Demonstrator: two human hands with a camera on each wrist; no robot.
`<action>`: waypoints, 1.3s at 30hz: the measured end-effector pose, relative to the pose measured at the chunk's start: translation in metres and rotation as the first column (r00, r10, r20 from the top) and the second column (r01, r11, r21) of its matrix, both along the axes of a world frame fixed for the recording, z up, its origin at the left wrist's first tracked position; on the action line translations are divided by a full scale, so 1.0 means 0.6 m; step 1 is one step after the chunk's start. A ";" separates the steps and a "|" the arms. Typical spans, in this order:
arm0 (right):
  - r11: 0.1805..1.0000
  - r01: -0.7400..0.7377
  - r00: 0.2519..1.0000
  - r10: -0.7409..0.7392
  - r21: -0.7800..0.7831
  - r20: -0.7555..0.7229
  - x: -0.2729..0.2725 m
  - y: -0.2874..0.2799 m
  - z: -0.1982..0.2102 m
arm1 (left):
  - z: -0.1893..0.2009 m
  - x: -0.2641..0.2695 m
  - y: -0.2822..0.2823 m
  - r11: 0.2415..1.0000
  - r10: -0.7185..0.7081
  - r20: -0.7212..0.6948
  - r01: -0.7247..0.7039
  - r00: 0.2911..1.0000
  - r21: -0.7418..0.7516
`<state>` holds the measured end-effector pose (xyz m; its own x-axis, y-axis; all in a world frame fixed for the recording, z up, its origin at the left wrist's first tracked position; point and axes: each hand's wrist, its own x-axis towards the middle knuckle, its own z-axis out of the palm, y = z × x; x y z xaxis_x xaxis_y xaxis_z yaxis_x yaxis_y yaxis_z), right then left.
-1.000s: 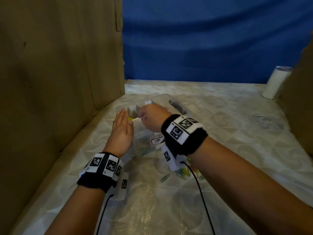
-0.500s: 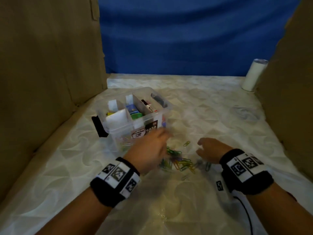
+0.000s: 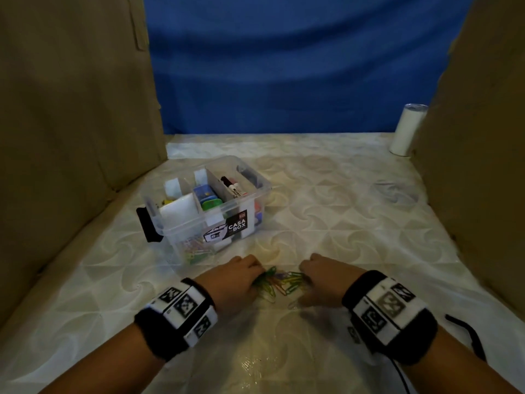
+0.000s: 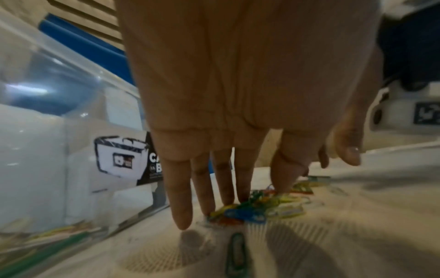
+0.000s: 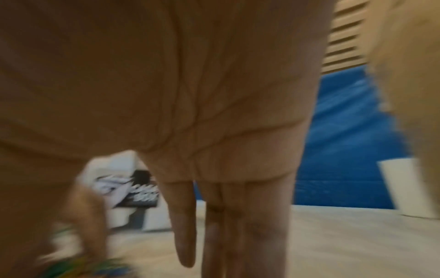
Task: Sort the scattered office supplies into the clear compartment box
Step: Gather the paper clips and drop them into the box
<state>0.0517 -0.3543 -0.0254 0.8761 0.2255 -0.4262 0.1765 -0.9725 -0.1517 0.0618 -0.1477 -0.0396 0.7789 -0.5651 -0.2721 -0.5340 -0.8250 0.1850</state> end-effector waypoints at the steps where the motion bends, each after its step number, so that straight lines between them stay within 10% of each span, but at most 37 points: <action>1: 1.000 0.022 1.000 -0.022 0.002 -0.012 -0.002 -0.011 0.007 | 0.002 -0.006 0.007 1.000 0.013 -0.001 -0.013 1.000 -0.008; 9: 0.980 0.168 0.975 -0.149 0.107 -0.166 0.007 0.015 -0.001 | 0.000 0.013 -0.012 0.993 0.104 -0.033 -0.105 0.994 -0.044; 26: 0.980 0.024 0.995 -0.042 0.200 0.085 0.020 0.052 -0.024 | 0.016 -0.006 0.009 0.985 0.129 0.093 -0.117 0.987 -0.129; 39: 0.710 0.180 0.983 -0.155 0.681 -0.098 0.015 0.011 -0.014 | 0.194 0.019 0.155 0.926 0.361 0.464 -0.251 0.809 -0.284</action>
<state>0.0606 -0.3477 -0.0338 0.9172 0.3169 -0.2414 0.0041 -0.6136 -0.7896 0.0734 -0.0545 0.0770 0.9162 -0.2725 0.2937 -0.3236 -0.9355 0.1416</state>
